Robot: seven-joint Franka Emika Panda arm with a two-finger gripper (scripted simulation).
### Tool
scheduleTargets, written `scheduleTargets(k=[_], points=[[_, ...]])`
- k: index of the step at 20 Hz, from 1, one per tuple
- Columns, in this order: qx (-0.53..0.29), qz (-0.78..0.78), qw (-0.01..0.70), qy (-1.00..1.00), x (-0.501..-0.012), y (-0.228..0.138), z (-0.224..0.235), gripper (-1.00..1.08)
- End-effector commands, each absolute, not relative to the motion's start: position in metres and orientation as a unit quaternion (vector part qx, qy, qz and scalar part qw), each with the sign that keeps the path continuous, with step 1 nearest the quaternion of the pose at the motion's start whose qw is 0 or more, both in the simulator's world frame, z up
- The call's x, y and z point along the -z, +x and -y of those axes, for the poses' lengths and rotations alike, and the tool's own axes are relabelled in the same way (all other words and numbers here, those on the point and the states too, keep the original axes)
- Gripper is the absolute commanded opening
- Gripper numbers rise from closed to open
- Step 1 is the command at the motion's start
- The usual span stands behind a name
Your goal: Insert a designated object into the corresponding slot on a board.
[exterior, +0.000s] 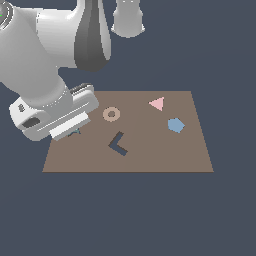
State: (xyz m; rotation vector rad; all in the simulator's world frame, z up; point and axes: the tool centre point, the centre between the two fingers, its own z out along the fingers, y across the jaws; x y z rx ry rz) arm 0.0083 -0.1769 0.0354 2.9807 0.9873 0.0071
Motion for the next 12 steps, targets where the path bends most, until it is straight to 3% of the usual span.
scheduleTargets(k=[1, 2, 3, 12], points=[[-0.002, -0.314, 0.001, 0.949, -0.0309, 0.0081, 0.1766, -1.0], [-0.002, -0.314, 0.0, 0.949, -0.0306, 0.008, 0.1768, -1.0], [-0.002, -0.314, 0.0, 0.949, -0.0306, 0.008, 0.1768, 1.0], [-0.002, -0.314, 0.0, 0.949, -0.0306, 0.008, 0.1768, 1.0]])
